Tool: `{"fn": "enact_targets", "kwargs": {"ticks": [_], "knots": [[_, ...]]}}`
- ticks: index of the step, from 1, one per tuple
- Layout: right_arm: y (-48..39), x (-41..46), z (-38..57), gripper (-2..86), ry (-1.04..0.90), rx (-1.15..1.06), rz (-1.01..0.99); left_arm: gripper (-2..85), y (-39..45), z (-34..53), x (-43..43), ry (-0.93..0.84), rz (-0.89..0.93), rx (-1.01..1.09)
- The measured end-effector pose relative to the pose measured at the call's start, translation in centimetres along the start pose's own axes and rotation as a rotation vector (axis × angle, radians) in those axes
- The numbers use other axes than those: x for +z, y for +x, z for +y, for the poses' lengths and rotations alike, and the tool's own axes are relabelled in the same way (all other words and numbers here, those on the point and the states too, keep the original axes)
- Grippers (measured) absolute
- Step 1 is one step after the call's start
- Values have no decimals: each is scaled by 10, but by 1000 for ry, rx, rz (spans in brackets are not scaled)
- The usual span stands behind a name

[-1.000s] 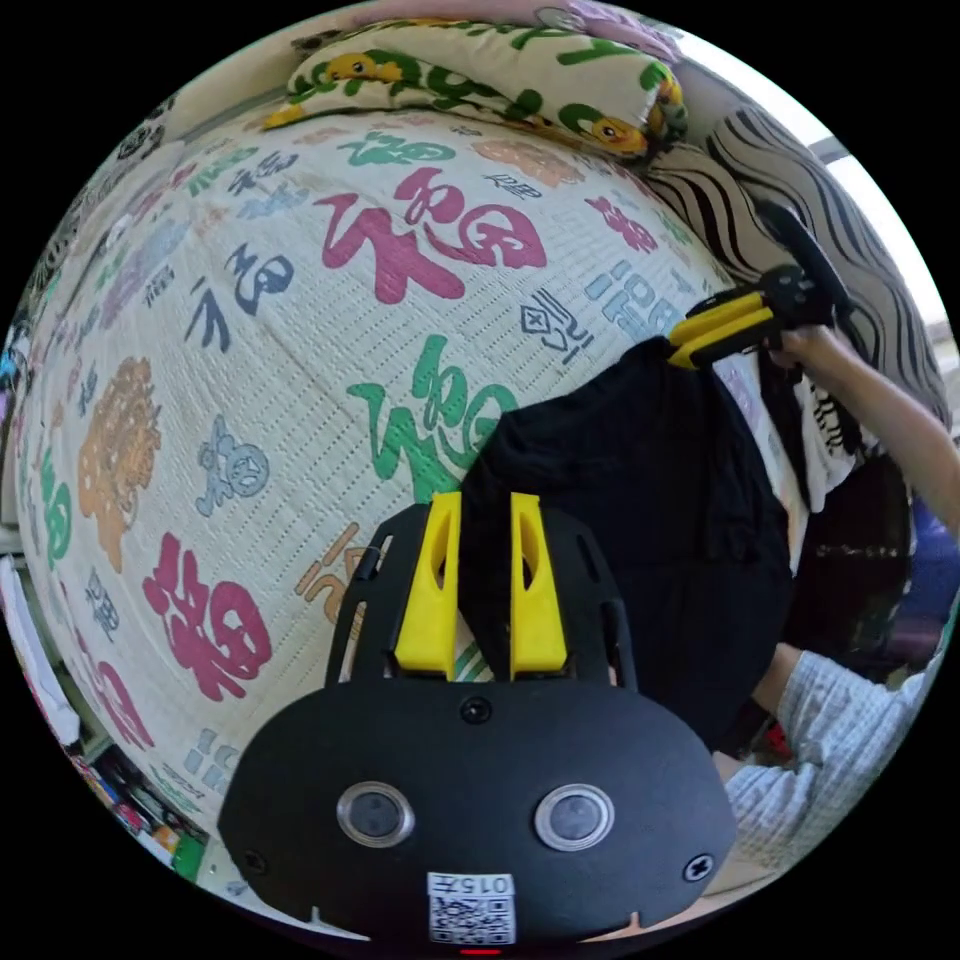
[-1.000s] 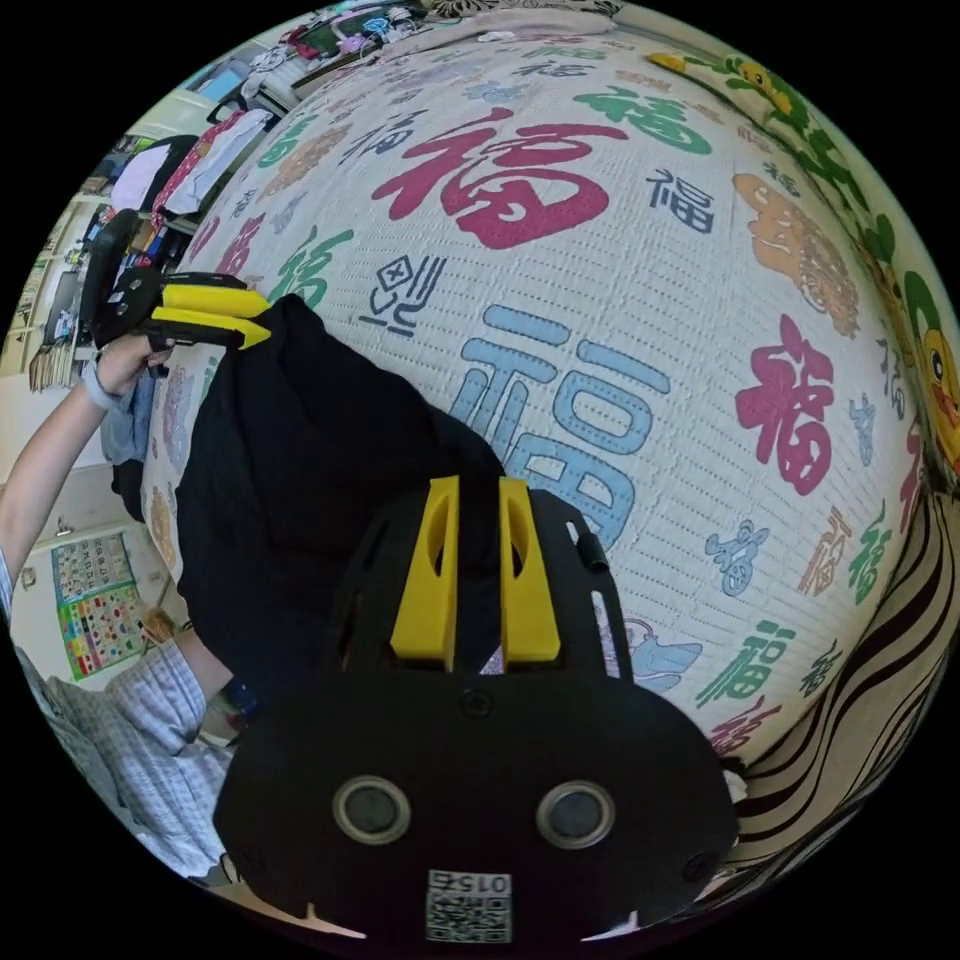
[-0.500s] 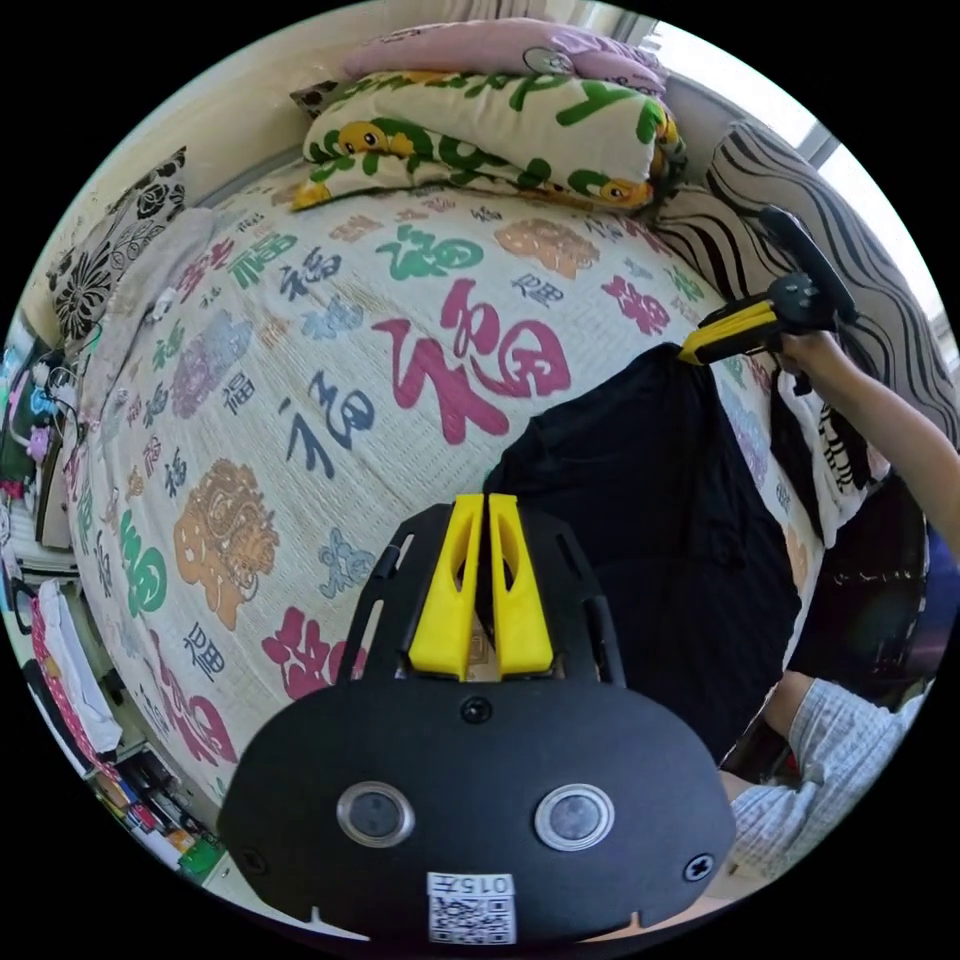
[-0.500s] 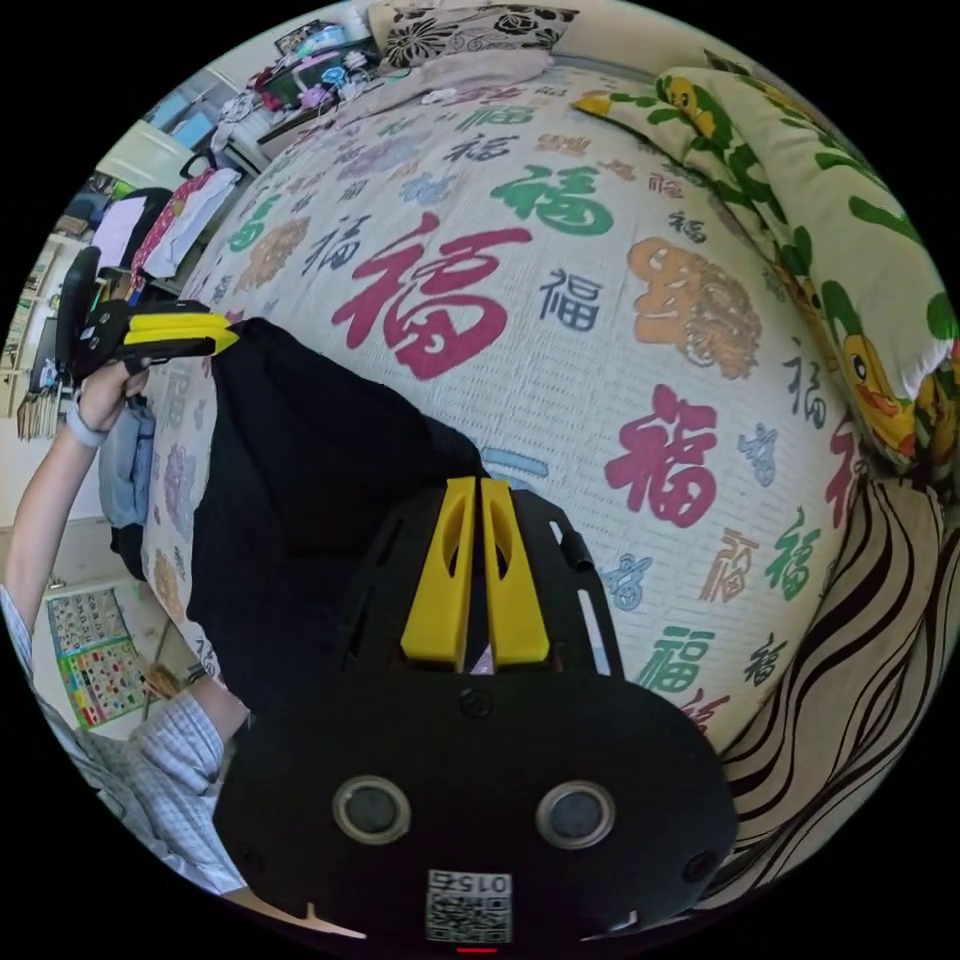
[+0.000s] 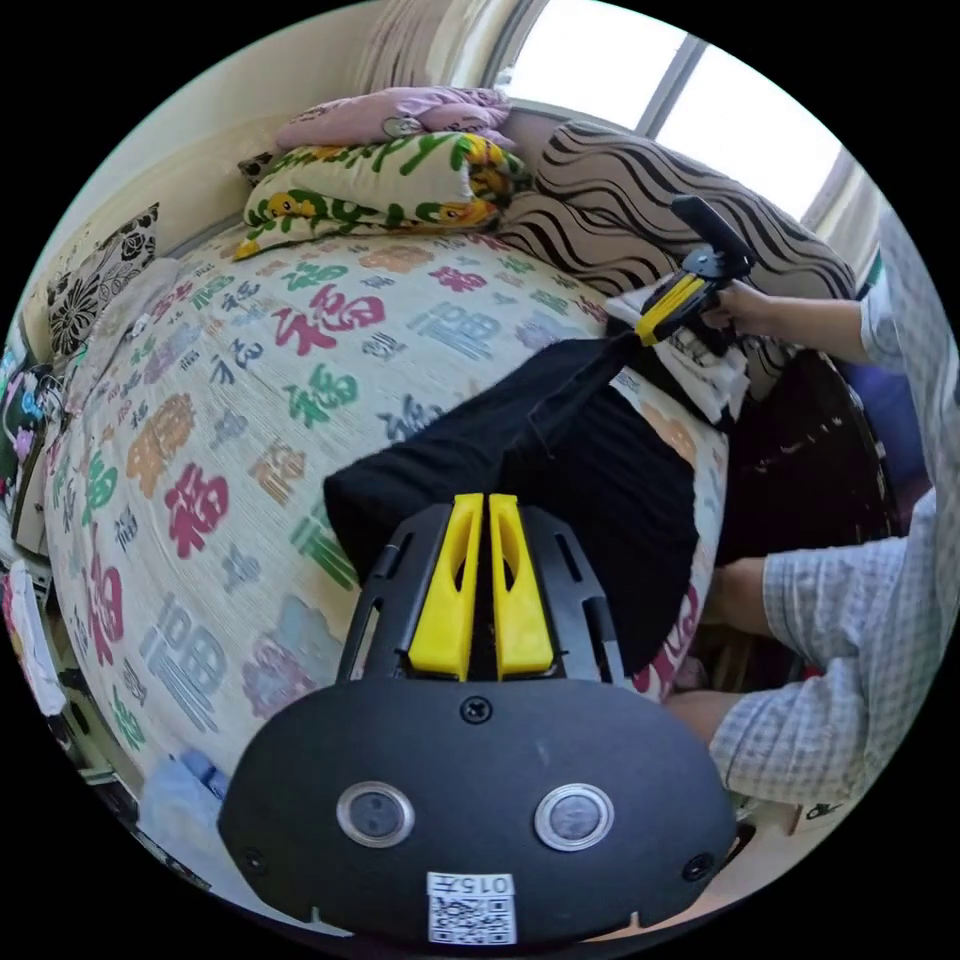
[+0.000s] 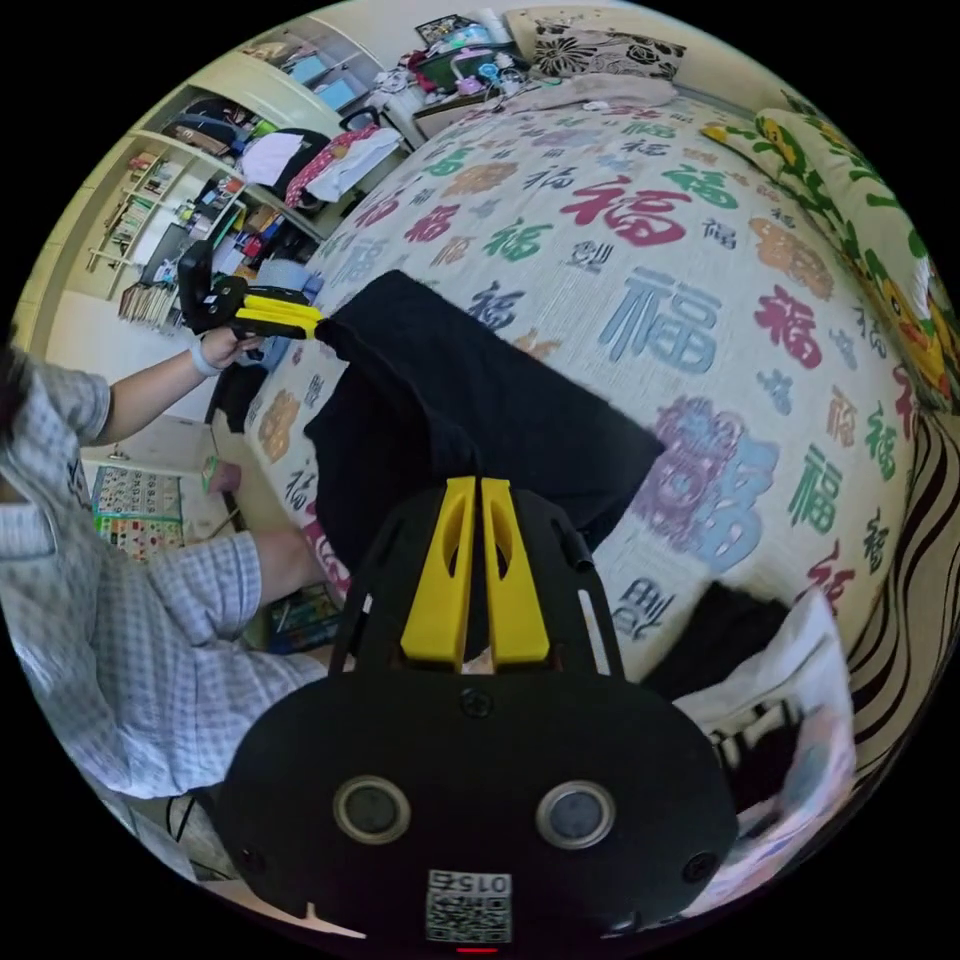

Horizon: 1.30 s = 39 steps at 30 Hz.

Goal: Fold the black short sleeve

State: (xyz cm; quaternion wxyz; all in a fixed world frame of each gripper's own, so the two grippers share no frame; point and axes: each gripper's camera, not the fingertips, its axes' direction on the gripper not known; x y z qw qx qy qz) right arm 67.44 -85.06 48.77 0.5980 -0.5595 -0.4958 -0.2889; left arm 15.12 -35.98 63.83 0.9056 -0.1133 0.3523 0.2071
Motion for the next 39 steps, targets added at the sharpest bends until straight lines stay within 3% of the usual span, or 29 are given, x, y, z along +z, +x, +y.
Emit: {"fn": "enact_targets", "kwargs": {"ticks": [5,14,19,24,31,36,39], "knots": [[-26,58,73,-8,-100,2,-43,3,42,60,18,-117,100,-94],[-31,140,132,-8,-216,-27,-36,3,69,133,51,-210,107,-189],[-23,167,142,-8,-260,-62,15,2,76,156,71,-261,76,-161],[-2,182,149,-8,-325,47,31,1,66,175,86,-363,65,-210],[11,172,113,-6,-131,45,-69,-2,40,144,68,-149,134,-293],[24,230,109,-6,-316,47,-19,-4,30,147,113,-313,155,-269],[48,230,121,-4,-270,180,-145,-1,18,168,121,-389,145,-252]]}}
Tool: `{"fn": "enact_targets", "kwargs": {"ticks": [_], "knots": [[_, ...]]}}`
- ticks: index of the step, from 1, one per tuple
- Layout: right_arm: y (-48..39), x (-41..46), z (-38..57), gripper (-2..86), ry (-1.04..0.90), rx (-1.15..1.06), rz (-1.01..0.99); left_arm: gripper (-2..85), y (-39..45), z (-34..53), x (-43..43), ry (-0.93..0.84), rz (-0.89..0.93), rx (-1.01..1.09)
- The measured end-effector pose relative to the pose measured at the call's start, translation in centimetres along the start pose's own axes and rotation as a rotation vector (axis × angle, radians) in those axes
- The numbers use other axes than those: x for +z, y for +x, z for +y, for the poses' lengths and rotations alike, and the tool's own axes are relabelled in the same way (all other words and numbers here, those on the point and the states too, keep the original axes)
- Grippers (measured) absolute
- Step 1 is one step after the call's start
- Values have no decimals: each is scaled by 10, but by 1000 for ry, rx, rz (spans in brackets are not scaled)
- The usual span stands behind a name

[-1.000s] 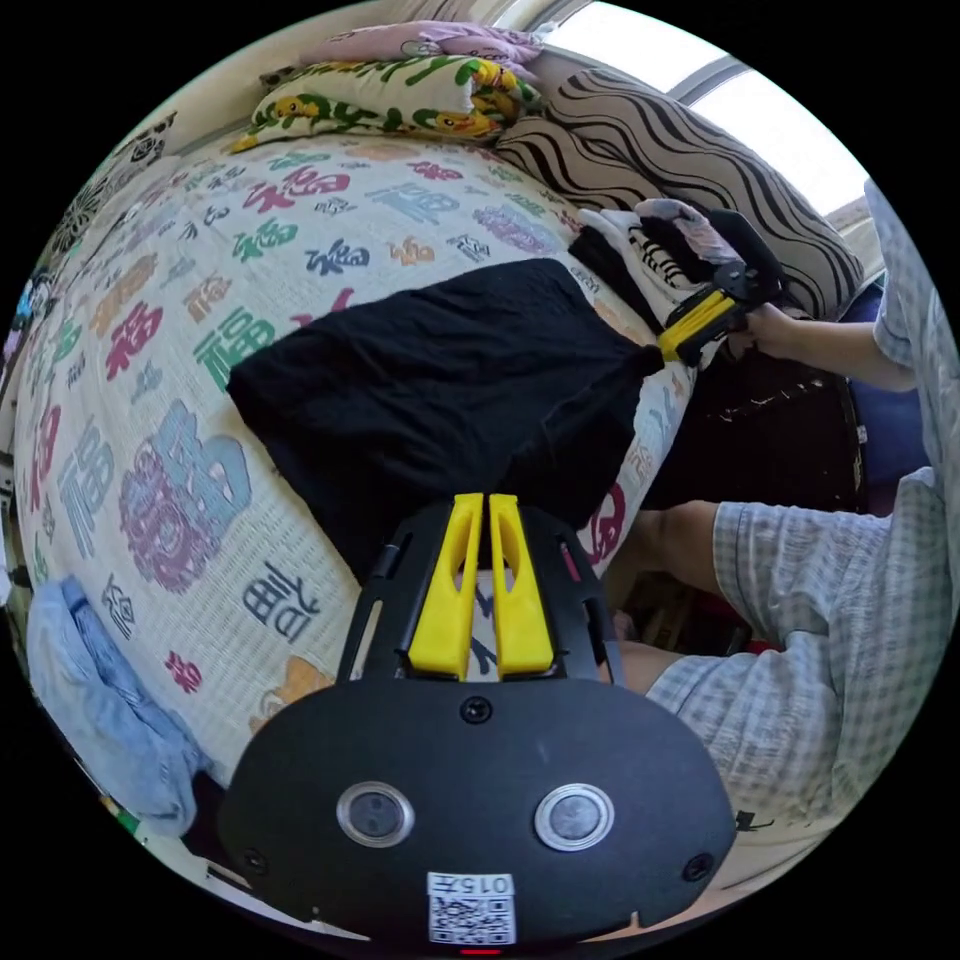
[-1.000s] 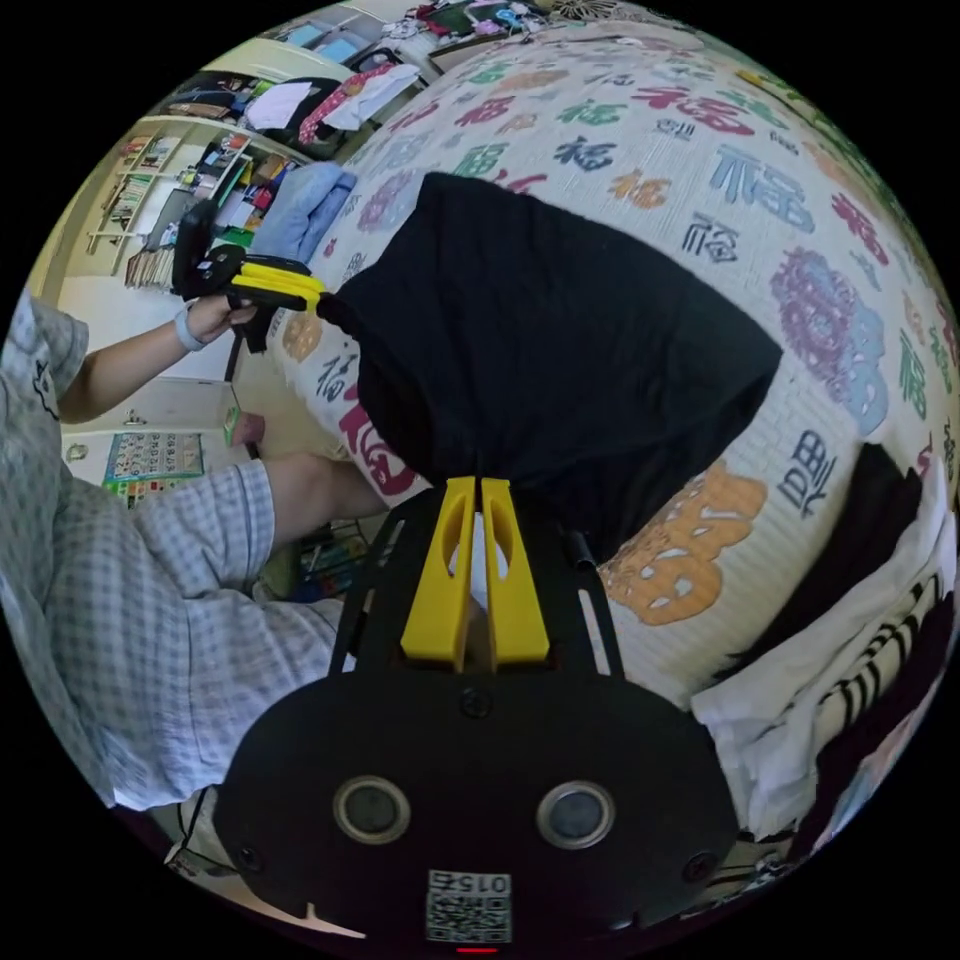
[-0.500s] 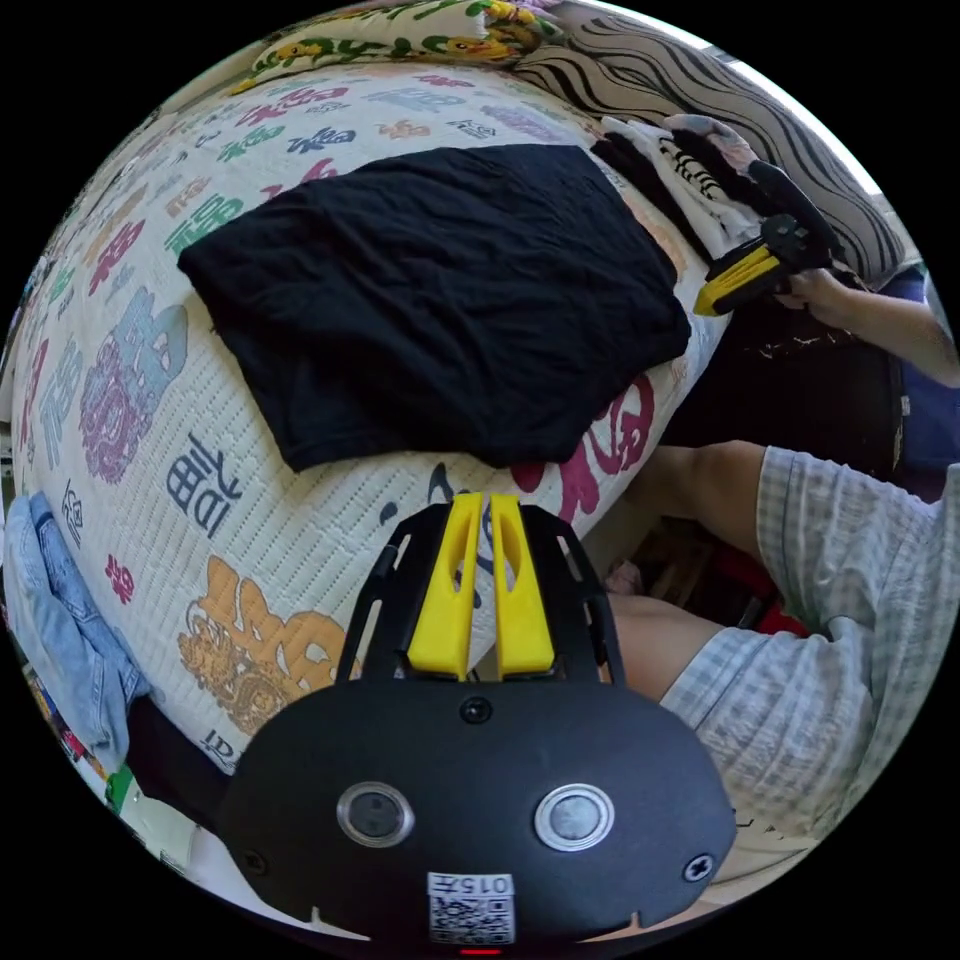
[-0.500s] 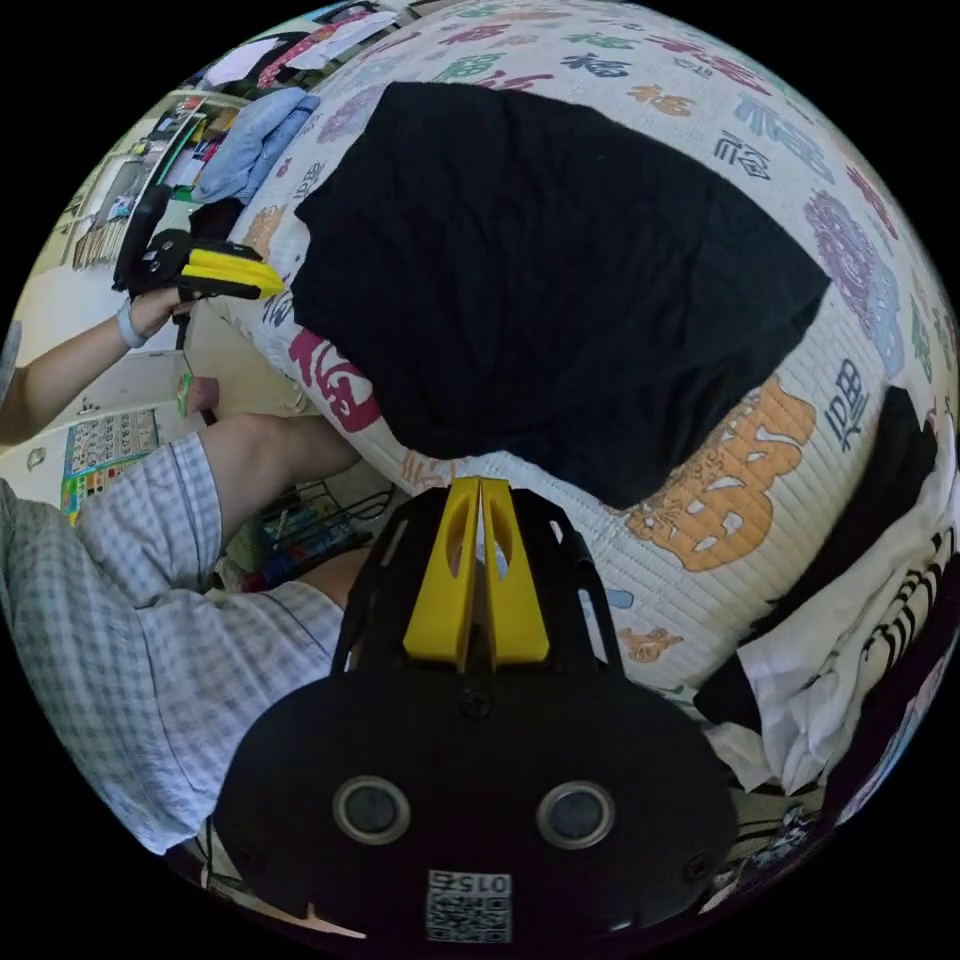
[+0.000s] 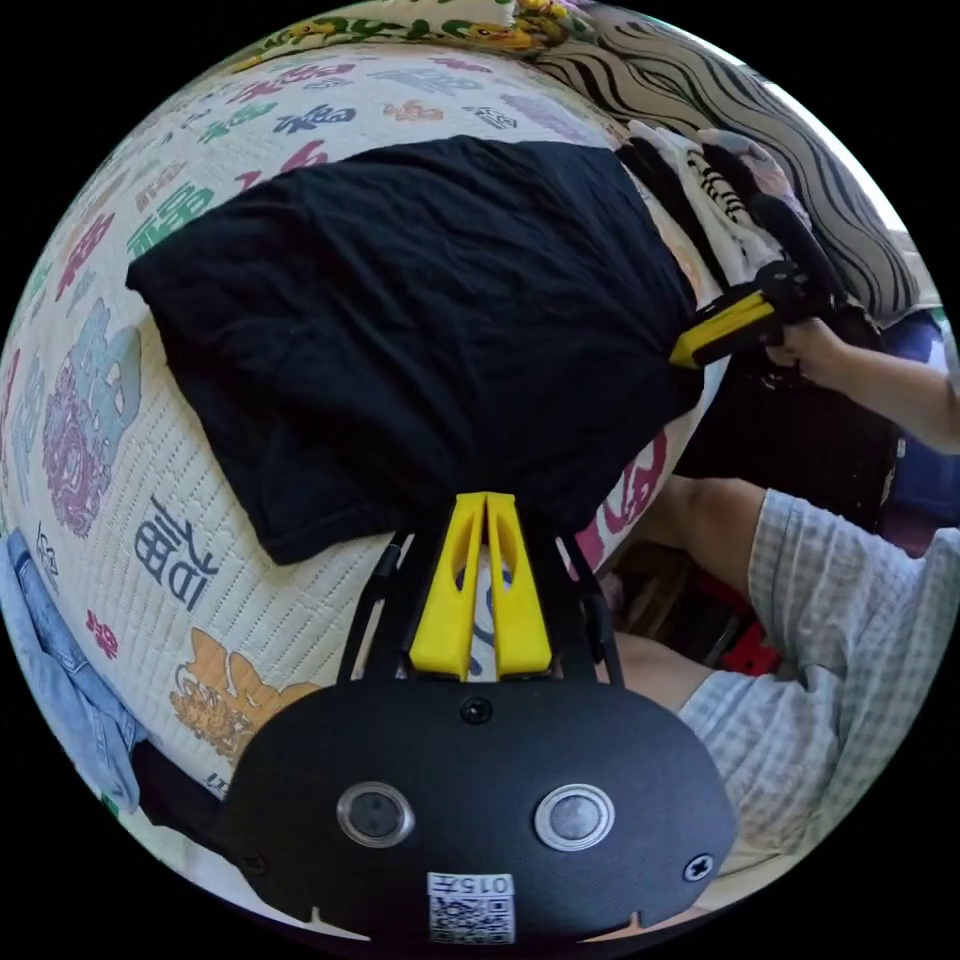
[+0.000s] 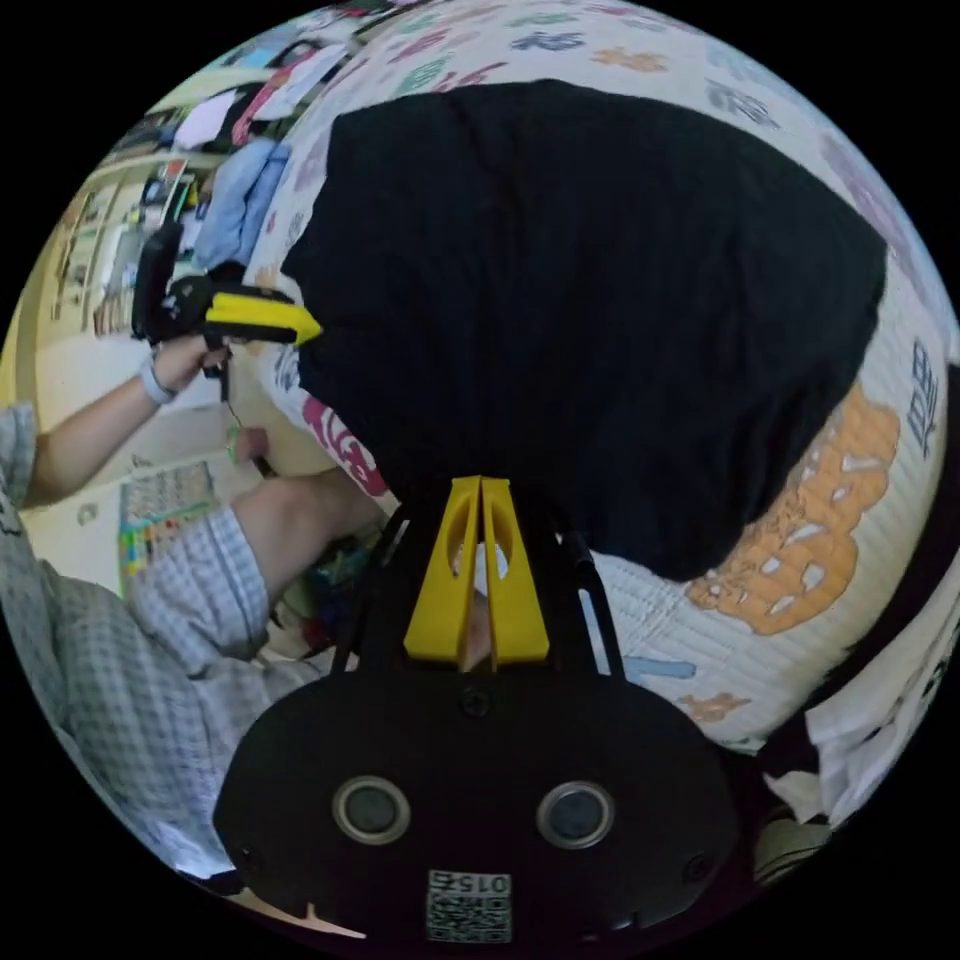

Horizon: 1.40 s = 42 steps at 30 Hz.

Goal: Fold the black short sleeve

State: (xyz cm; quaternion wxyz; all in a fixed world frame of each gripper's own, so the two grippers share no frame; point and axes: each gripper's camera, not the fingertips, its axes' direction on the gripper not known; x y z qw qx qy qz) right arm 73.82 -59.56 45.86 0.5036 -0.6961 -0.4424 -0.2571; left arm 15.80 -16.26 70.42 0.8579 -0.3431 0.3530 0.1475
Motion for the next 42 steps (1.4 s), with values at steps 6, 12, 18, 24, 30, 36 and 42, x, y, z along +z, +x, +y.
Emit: {"fn": "enact_targets", "kwargs": {"ticks": [6,12,18,24,30,36,42], "knots": [[63,-75,-2,54,224,274,-127,36,-63,-3,-60,216,153,-266],[140,-133,-35,88,459,492,-193,79,-145,-33,-92,398,175,-531],[154,-115,-82,73,350,507,-290,73,-169,-61,-67,314,215,-578],[145,-117,-95,18,342,487,-218,12,-176,-63,-61,324,215,-600],[136,-127,-101,1,319,462,-95,-4,-181,-57,-62,315,143,-588],[127,-126,-118,3,303,469,-32,-1,-183,-54,-49,314,99,-608],[106,-130,-132,40,296,438,-21,23,-166,-58,-35,342,82,-596]]}}
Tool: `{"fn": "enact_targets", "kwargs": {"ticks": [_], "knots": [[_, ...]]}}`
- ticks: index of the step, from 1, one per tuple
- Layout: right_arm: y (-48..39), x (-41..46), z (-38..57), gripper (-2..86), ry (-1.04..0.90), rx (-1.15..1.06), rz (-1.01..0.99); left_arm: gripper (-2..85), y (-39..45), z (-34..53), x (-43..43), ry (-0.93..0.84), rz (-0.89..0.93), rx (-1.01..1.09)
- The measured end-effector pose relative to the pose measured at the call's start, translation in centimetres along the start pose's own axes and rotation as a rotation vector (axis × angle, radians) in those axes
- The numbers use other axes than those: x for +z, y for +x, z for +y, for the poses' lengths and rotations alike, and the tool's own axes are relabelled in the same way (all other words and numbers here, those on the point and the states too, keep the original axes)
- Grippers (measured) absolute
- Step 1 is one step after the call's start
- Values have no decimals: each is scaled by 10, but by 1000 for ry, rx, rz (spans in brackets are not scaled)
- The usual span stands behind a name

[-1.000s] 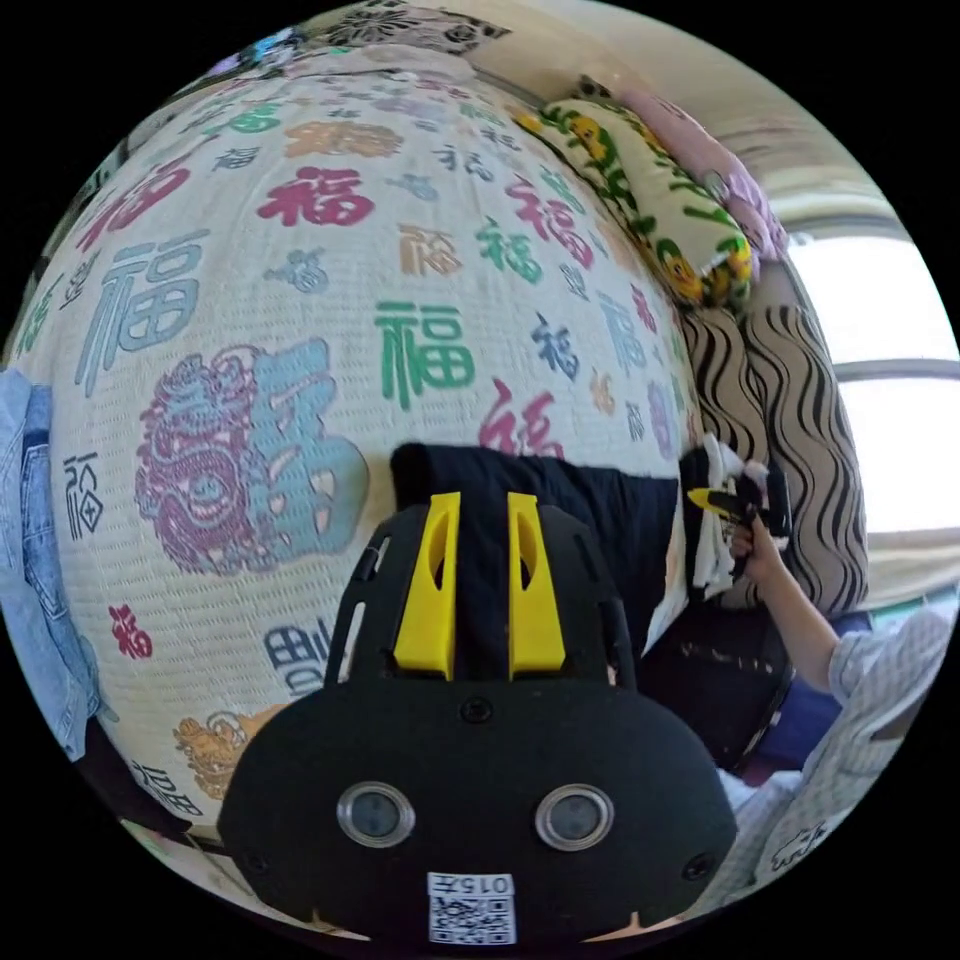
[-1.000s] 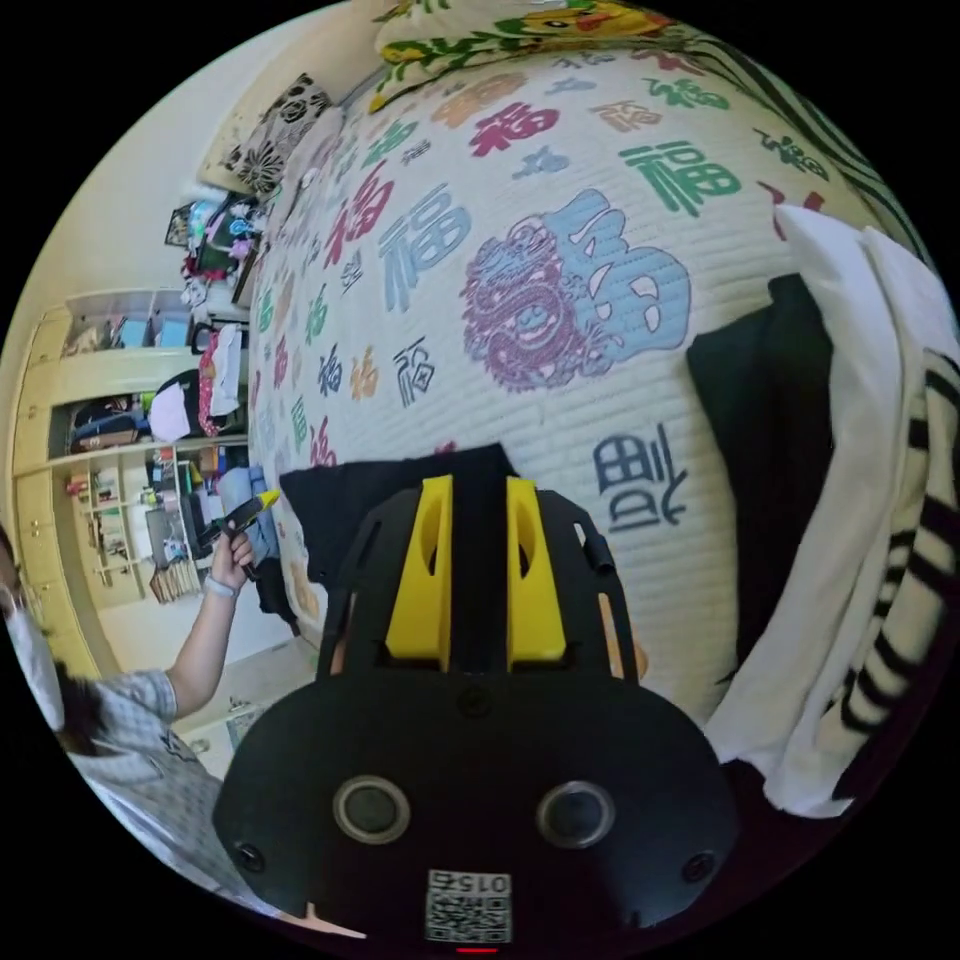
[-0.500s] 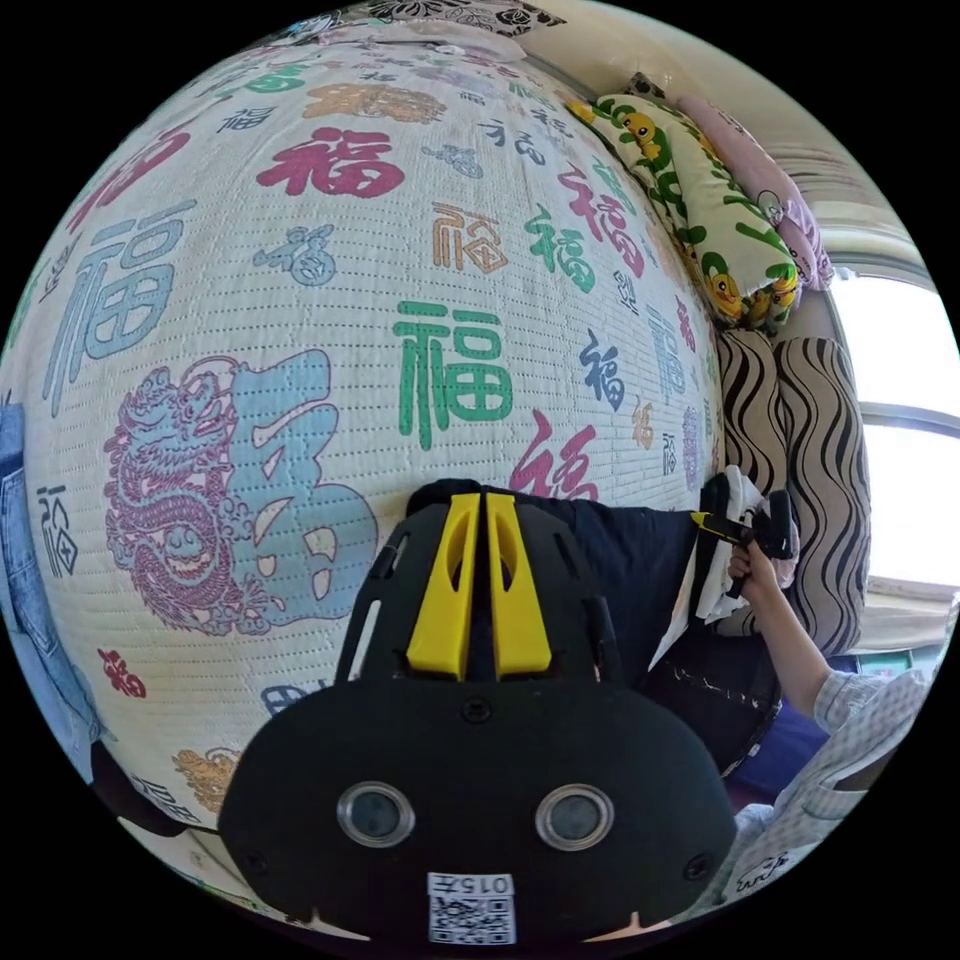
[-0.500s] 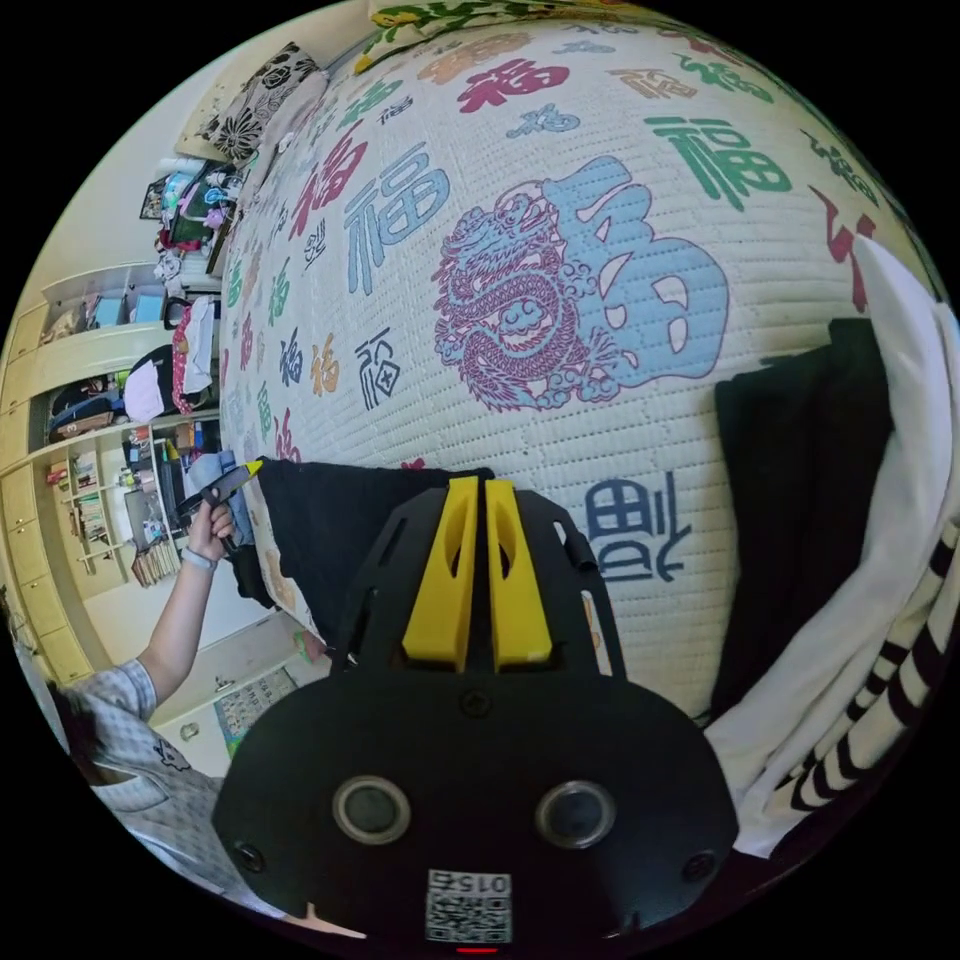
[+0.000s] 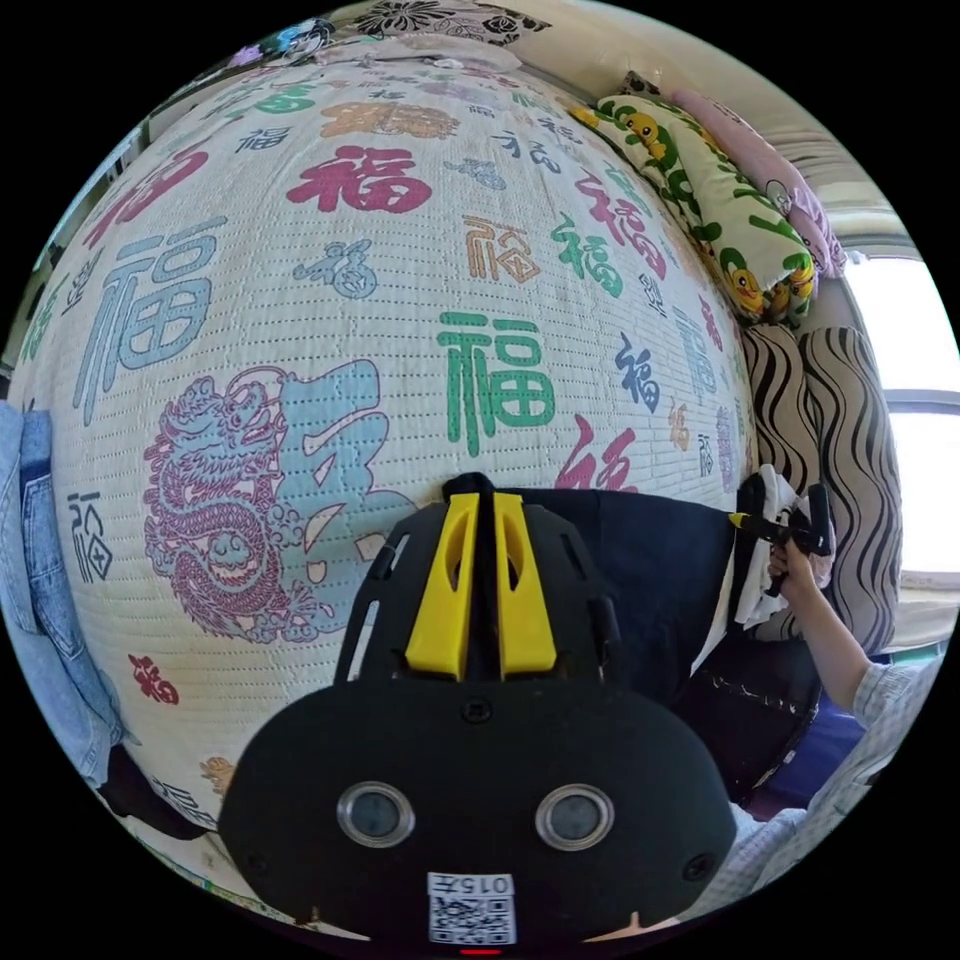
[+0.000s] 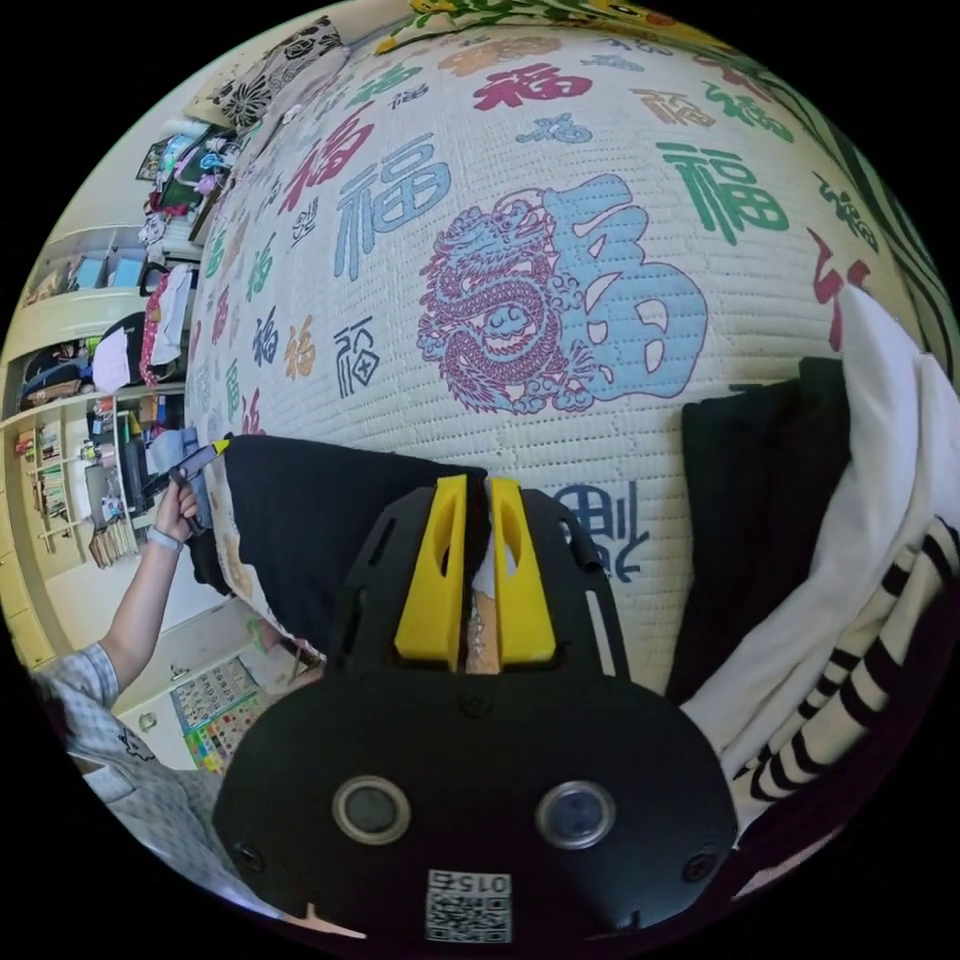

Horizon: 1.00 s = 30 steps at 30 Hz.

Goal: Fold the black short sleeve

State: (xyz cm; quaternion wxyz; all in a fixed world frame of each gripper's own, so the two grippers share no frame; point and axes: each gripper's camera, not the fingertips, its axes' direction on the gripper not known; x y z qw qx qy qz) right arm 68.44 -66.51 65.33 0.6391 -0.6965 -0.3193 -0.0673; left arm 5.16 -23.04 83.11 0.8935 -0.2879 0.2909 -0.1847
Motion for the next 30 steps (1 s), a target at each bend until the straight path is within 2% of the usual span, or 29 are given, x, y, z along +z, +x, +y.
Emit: {"fn": "enact_targets", "kwargs": {"ticks": [5,8,11,15,19,23,30], "knots": [[-51,-25,19,46,41,-110,93,39,34,25,-20,36,-75,97],[-93,-12,35,39,-30,-226,107,33,72,50,-18,-34,-164,228],[-127,20,49,2,-143,-298,126,25,113,79,15,-192,-182,391],[-145,56,58,-8,-262,-304,91,9,158,119,71,-319,-458,597],[-155,80,62,-9,-313,-260,188,2,174,153,111,-332,-707,773],[-174,86,62,-7,-283,-249,276,-1,170,175,124,-289,-756,834],[-206,87,44,-6,-342,-201,302,-3,161,207,131,-179,-801,855]]}}
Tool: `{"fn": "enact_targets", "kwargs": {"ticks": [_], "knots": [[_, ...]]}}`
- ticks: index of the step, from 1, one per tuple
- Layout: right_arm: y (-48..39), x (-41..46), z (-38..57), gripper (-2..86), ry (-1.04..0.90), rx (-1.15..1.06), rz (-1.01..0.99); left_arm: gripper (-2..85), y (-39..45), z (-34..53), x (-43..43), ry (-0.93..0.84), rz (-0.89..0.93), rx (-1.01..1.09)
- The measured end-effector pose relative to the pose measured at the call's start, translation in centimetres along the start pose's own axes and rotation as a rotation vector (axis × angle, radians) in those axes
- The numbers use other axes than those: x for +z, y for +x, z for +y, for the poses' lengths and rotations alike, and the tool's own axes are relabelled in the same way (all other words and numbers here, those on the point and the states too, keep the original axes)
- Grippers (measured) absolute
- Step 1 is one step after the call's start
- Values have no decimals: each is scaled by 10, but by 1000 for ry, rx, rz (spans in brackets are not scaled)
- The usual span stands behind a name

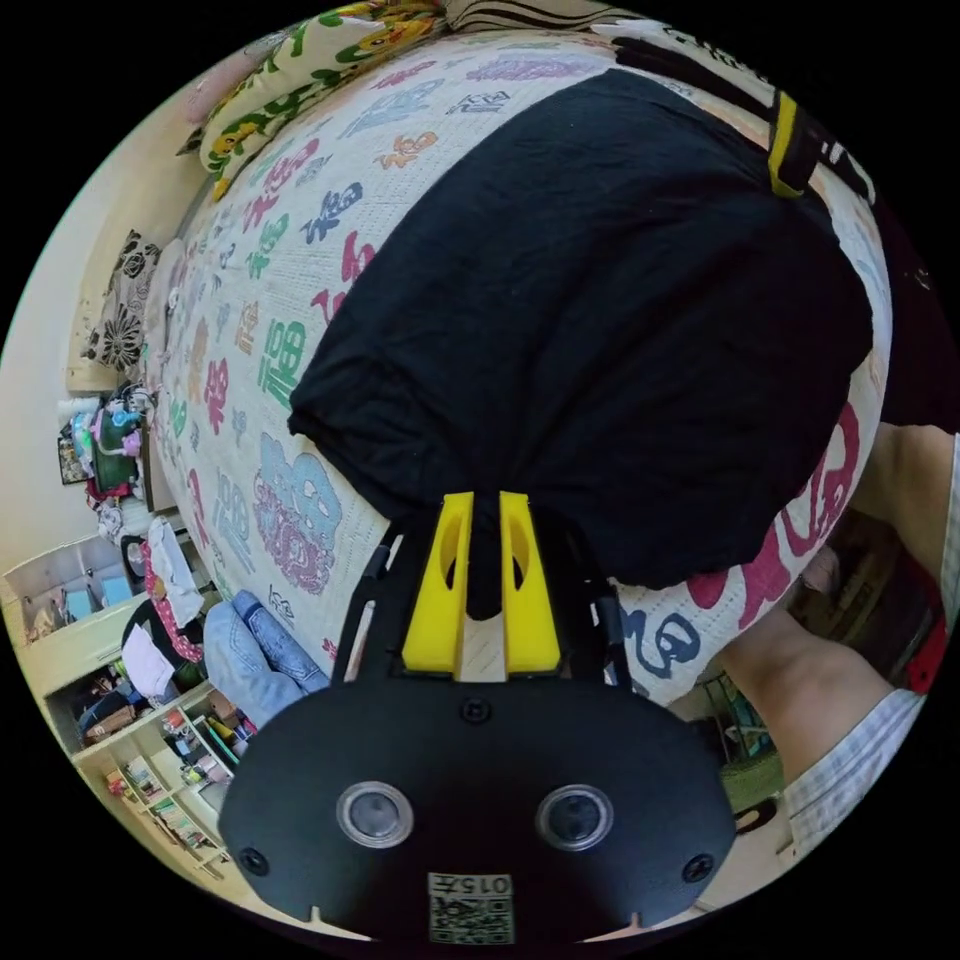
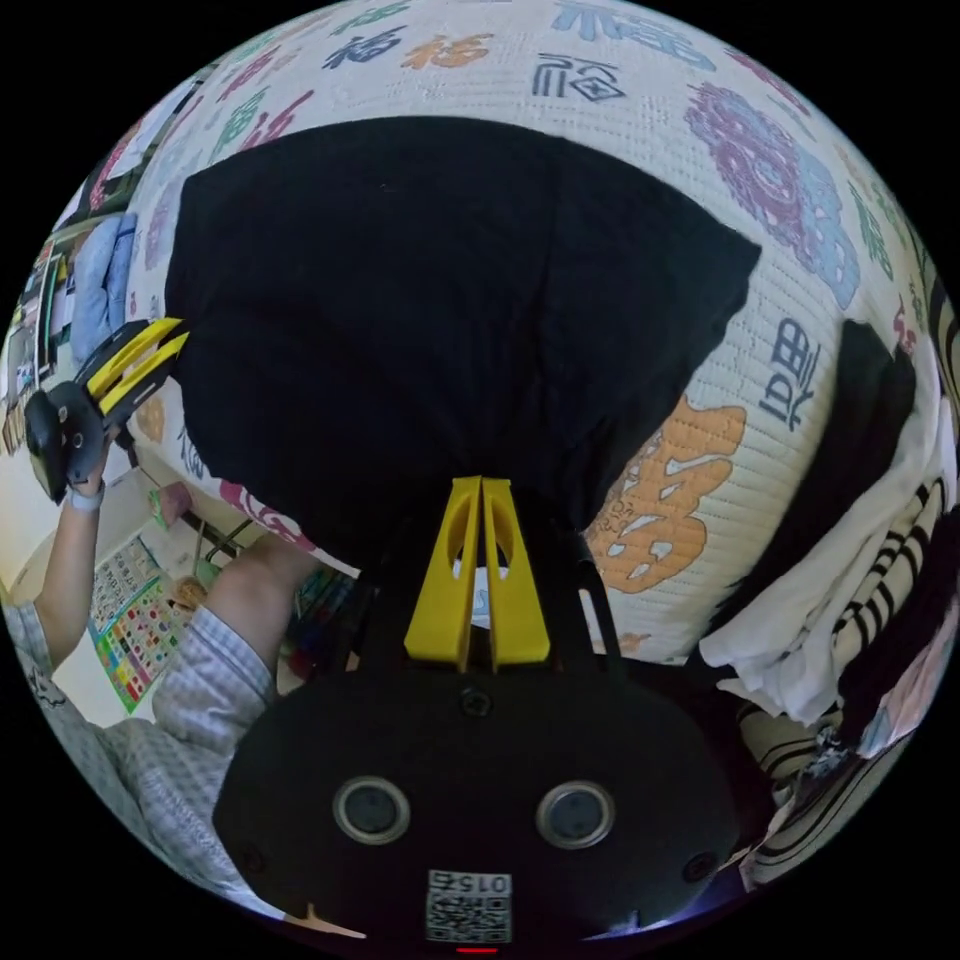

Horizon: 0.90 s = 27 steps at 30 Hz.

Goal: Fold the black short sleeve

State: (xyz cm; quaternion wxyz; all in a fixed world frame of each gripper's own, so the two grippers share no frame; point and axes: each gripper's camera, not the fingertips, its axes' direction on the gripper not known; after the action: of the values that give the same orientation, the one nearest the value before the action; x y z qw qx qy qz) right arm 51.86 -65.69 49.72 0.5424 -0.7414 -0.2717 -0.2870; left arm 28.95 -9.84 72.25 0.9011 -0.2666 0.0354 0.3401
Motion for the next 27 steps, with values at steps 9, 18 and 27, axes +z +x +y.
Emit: {"fn": "enact_targets", "kwargs": {"ticks": [9,18,27], "knots": [[-111,-91,-84,23,173,-309,28,9,-19,64,6,39,-18,-253],[-221,-126,-199,68,182,-494,34,71,-53,163,80,38,539,-901],[-271,-115,-245,86,-37,-550,106,81,-39,214,152,270,961,-1183]]}}
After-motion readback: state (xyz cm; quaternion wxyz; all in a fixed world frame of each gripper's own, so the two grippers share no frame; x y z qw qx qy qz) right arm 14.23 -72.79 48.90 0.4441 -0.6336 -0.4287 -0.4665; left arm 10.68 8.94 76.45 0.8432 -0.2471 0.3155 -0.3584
